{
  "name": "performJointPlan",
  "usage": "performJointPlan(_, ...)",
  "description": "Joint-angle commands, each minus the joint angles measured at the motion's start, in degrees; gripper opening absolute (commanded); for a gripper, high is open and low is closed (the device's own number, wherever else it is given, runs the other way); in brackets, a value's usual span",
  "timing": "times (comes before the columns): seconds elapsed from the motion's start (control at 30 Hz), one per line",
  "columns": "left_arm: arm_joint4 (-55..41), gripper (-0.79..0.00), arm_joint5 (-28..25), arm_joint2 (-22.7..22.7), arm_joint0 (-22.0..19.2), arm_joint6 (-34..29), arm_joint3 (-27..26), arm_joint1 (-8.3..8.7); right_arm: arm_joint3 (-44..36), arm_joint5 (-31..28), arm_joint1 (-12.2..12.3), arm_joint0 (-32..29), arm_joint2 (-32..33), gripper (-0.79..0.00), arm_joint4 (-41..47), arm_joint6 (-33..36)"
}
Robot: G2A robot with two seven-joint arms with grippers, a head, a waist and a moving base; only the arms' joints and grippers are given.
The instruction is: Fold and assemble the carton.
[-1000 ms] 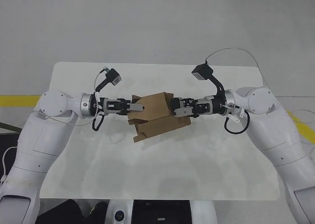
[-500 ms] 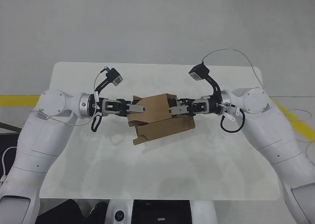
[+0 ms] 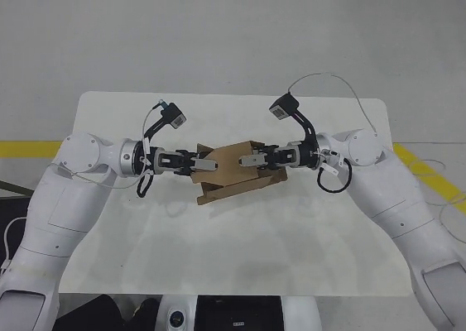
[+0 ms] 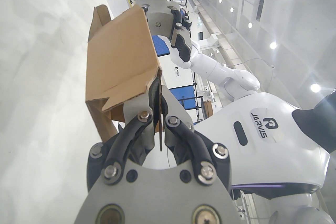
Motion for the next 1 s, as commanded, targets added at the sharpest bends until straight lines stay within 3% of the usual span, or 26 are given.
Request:
performJointPlan(0.0,0.2,-0.785,0.0,0.1,-0.1,0.2,0.2,0.01,0.4,0.0,-0.2,0.2,-0.4,-0.416,0.2,0.0)
performJointPlan(0.13,0.2,-0.785,0.0,0.1,-0.3,0.1,0.4,0.02,1.0,0.3,-0.5,0.6,-0.9,-0.440,-0.1,0.3)
performJointPlan(0.47,-0.3,-0.785,0.2,0.2,-0.4,0.0,0.9,0.06,2.0,0.9,-0.8,1.5,-1.6,-0.782,-1.5,0.9)
performJointPlan(0.5,-0.3,-0.745,0.2,0.2,-0.4,-0.1,0.9,0.06,2.1,0.9,-0.9,1.5,-1.6,-0.785,-1.6,0.9)
performJointPlan(0.53,-0.3,-0.650,0.3,0.2,-0.4,-0.1,1.0,0.07,2.3,0.9,-0.9,1.5,-1.7,-0.785,-1.6,0.9)
performJointPlan(0.57,-0.5,-0.480,0.3,0.2,-0.4,-0.3,1.0,0.07,2.3,0.9,-0.9,1.6,-1.7,-0.785,-1.6,0.9)
performJointPlan(0.6,-0.7,-0.197,0.5,0.2,-0.4,-0.3,1.1,0.08,2.3,0.9,-1.0,1.6,-1.7,-0.785,-1.7,0.9)
performJointPlan(0.63,-0.8,0.000,0.7,0.1,-0.4,-0.4,1.1,0.10,2.4,1.0,-1.0,1.6,-1.8,-0.785,-1.7,1.0)
performJointPlan(0.97,-4.5,0.000,2.7,-0.9,-0.2,-0.6,1.2,0.20,4.1,0.0,-1.4,1.9,-1.7,-0.785,-3.1,0.0)
